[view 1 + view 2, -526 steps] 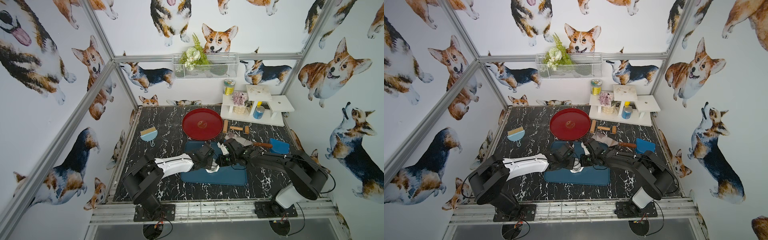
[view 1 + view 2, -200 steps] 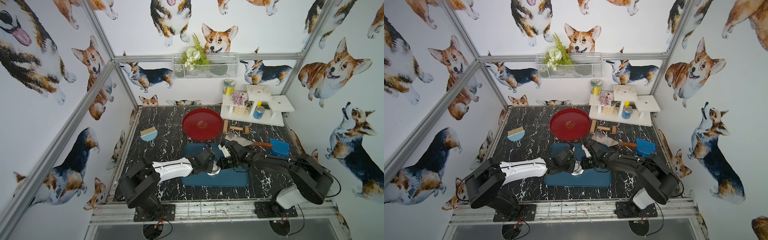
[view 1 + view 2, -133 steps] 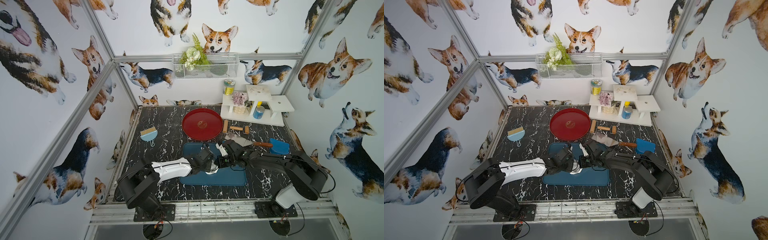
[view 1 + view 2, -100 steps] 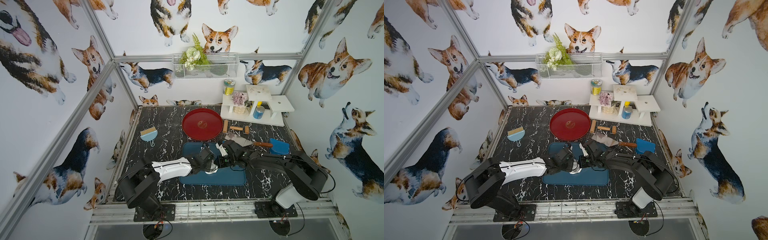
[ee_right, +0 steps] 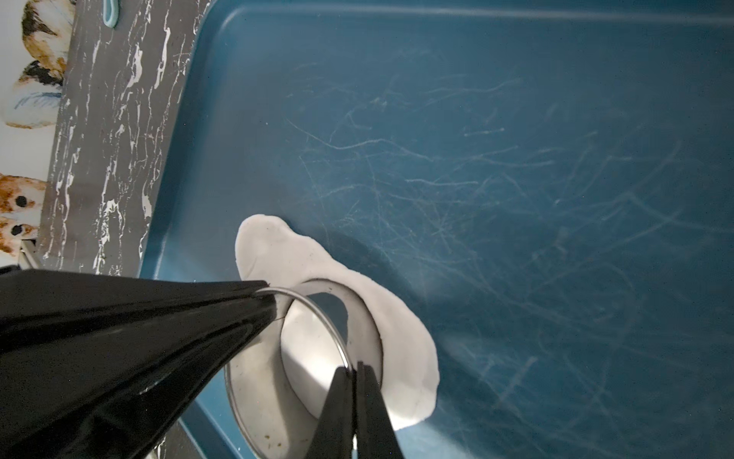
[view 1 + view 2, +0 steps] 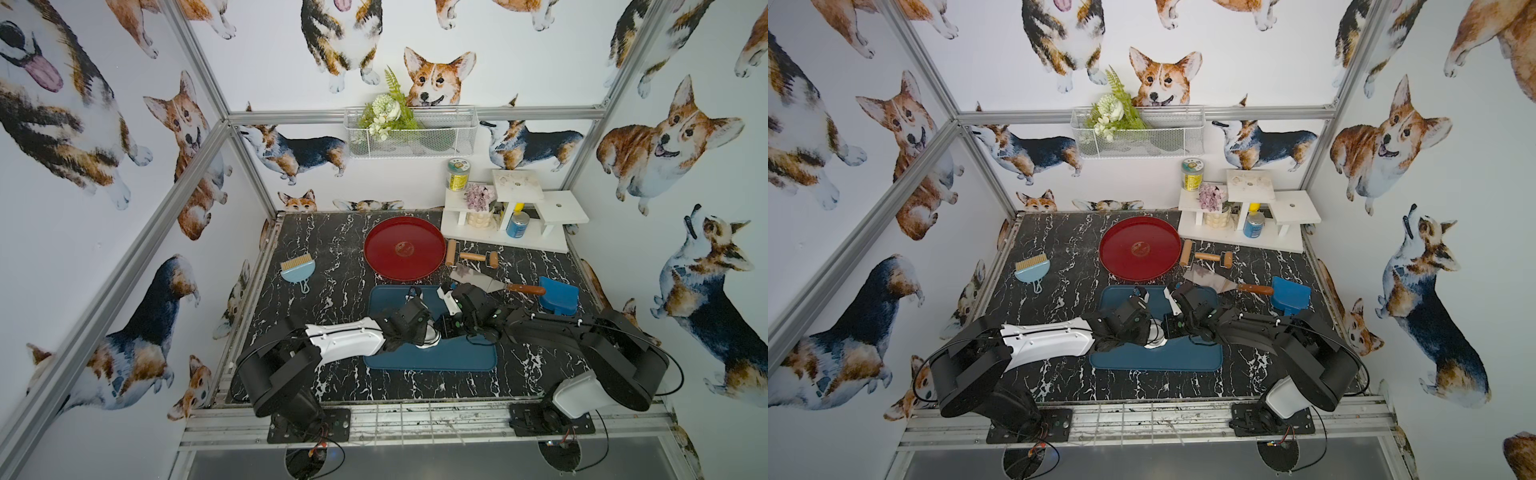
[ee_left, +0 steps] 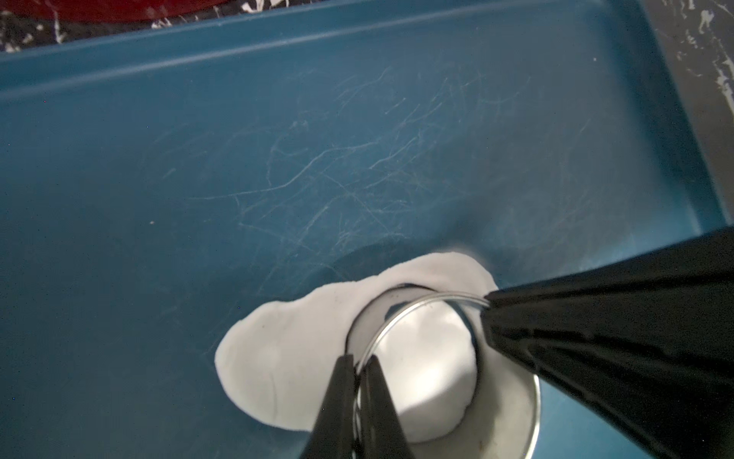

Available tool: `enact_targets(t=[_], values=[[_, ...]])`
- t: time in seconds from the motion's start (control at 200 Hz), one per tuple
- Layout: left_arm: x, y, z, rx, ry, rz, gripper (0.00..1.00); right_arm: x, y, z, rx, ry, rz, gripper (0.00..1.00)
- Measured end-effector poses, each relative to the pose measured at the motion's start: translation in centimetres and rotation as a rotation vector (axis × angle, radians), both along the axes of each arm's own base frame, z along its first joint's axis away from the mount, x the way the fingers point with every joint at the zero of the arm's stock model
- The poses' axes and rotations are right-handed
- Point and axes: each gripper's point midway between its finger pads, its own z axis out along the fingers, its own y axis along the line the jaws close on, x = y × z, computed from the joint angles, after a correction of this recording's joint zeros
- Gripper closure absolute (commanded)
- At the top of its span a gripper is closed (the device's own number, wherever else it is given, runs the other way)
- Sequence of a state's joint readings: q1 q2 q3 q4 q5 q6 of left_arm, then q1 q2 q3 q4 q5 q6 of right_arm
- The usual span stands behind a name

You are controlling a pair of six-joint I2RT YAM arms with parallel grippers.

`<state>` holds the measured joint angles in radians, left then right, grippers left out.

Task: Roll out the dumpling wrappers from the dough
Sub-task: Press the dumpling wrapper on the work surface.

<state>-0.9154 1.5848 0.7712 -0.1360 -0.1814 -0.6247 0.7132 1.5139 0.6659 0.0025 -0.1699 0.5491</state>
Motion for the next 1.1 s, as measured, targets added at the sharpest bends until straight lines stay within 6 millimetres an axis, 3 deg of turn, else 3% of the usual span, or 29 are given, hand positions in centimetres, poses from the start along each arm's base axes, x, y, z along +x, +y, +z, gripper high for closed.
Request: enact_targets(t=[0.295, 0.445, 0.571, 0.711, 1.101], values=[[0.5, 1.4, -0.6, 0.052, 0.008, 0.057, 1.00, 1.0, 1.5, -0.3, -0.008, -0.005, 0.004, 1.00], [0.8, 1.1, -0.9, 0.079, 0.020, 0.044, 1.00, 1.3, 0.8, -0.5, 0.056, 0.054, 0.017, 1.00], [1.2, -0.5, -0.6, 0.023, 0.021, 0.018, 1.00, 1.6, -0.7, -0.3, 0.068, 0.053, 0.016, 1.00], [1.1, -0.8, -0.6, 0.017, 0.030, 0.008, 1.00, 1.5, -1.0, -0.3, 0.063, 0.057, 0.026, 1.00], [1.4, 1.2, -0.8, 0.052, 0.018, 0.056, 1.00, 1.7, 1.7, -0.5, -0.012, 0.025, 0.053, 1.00]])
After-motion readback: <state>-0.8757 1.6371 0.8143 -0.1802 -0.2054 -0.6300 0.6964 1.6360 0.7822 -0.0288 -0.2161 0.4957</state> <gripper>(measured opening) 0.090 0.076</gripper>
